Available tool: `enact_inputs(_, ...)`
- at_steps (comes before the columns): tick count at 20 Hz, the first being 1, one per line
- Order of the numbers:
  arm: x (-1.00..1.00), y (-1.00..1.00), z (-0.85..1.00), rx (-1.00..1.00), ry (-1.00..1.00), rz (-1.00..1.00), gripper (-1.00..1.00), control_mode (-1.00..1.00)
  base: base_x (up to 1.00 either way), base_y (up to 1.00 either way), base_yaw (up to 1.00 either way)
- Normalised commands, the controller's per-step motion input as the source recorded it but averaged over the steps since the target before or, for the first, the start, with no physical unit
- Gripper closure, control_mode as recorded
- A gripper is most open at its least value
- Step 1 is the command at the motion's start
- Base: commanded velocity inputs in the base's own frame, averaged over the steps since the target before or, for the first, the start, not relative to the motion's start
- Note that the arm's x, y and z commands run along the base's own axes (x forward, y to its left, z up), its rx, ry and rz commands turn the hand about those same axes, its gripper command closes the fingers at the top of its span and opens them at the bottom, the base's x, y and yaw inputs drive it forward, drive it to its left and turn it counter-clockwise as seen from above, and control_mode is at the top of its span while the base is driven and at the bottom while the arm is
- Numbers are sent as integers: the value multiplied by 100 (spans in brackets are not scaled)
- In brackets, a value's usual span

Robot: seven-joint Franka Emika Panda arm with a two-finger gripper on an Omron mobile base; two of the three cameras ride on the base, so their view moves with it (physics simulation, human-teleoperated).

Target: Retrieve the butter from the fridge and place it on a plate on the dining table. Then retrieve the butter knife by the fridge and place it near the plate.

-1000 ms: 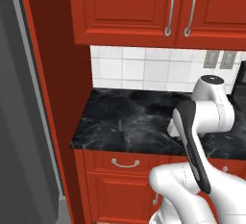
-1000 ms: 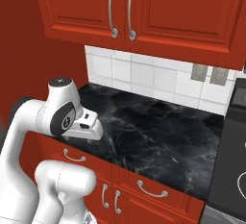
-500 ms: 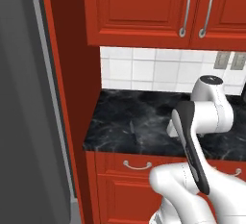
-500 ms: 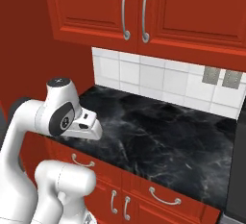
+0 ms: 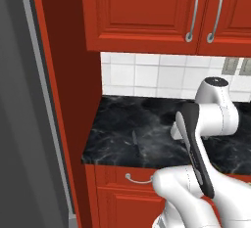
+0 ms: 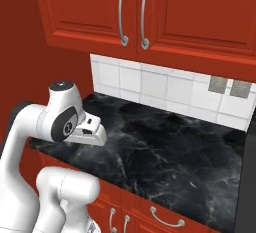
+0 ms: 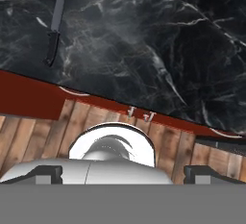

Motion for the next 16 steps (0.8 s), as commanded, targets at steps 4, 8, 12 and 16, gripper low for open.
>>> enact_inputs(4, 0, 0, 0, 0, 0, 0, -100, 100, 43, 17, 0)
enact_inputs(8, 0, 0, 0, 0, 0, 0, -100, 100, 27, 22, 0)
enact_inputs(12, 0, 2, 0, 0, 0, 0, -100, -100, 0, 0, 0)
enact_inputs(16, 23, 34, -13, 0, 0, -2, -100, -100, 0, 0, 0)
